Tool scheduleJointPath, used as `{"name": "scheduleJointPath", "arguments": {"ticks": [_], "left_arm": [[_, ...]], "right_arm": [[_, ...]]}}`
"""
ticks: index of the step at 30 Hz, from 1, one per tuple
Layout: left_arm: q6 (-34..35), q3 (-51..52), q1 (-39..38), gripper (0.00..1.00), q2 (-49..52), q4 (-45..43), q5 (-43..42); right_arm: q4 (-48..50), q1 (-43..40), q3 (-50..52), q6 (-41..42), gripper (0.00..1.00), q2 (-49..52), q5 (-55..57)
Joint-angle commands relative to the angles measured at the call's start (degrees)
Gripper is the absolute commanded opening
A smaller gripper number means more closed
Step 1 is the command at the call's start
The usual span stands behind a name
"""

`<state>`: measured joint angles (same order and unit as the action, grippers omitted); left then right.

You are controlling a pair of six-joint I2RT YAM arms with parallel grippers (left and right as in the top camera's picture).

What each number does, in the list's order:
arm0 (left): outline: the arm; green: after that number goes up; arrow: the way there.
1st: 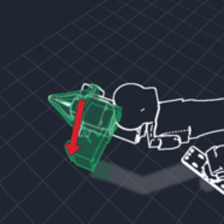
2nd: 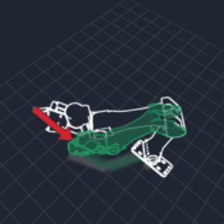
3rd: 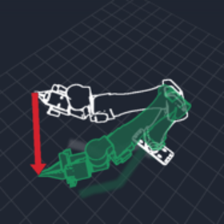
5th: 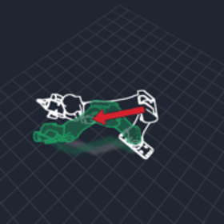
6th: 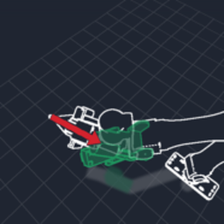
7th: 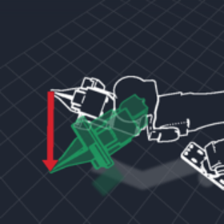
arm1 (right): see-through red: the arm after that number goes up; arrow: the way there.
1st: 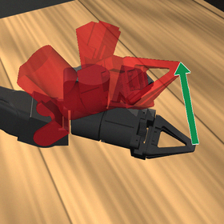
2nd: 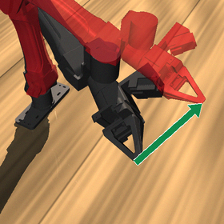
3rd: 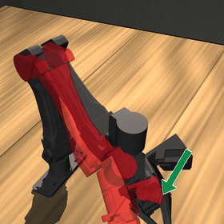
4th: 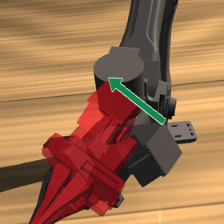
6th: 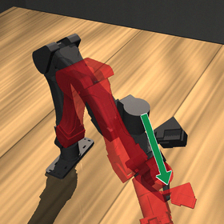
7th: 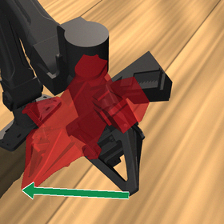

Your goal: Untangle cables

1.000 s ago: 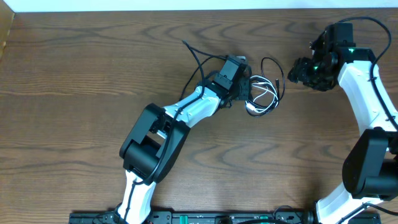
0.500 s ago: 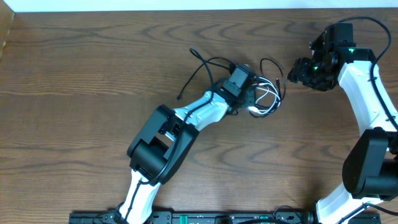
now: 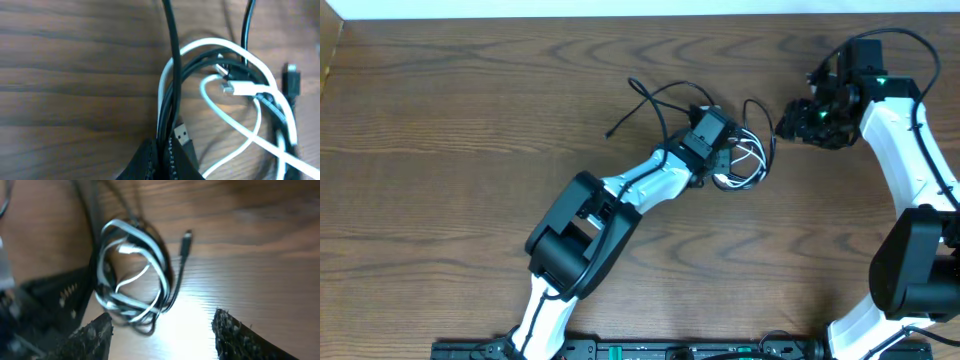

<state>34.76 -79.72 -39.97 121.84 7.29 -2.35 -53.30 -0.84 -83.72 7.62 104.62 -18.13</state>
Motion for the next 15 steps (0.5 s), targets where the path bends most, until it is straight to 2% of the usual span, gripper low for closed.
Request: {"name": "scheduleJointPath", "arguments": {"ticks": [1, 3, 6, 8, 15], "left_arm": [[4.20, -0.44, 3.58, 0.07, -7.48, 0.70, 2.89], [5.70, -0.44, 5.55, 0.08, -11.02, 1.18, 2.89], [10.05, -0.44, 8.26, 0.08, -15.17, 2.21, 2.86], [17.07, -0.44, 10.32, 0.07, -17.51, 3.72, 2.84], [43.98, -0.44, 12.74, 0.07, -18.67, 4.94, 2.86]], "right_arm": [[-0.13, 1.60, 0.31, -7.10, 0.63, 0.55, -12.31], [0.72, 1.81, 0.31, -9.57, 0.63, 0.55, -22.62], [2.21, 1.81, 0.31, -9.62, 0.61, 0.48, -30.77], [4.24, 1.99, 0.28, -8.35, 0.60, 0.48, -34.14], [9.20, 5.01, 0.28, -4.66, 0.59, 0.48, -33.90]]}}
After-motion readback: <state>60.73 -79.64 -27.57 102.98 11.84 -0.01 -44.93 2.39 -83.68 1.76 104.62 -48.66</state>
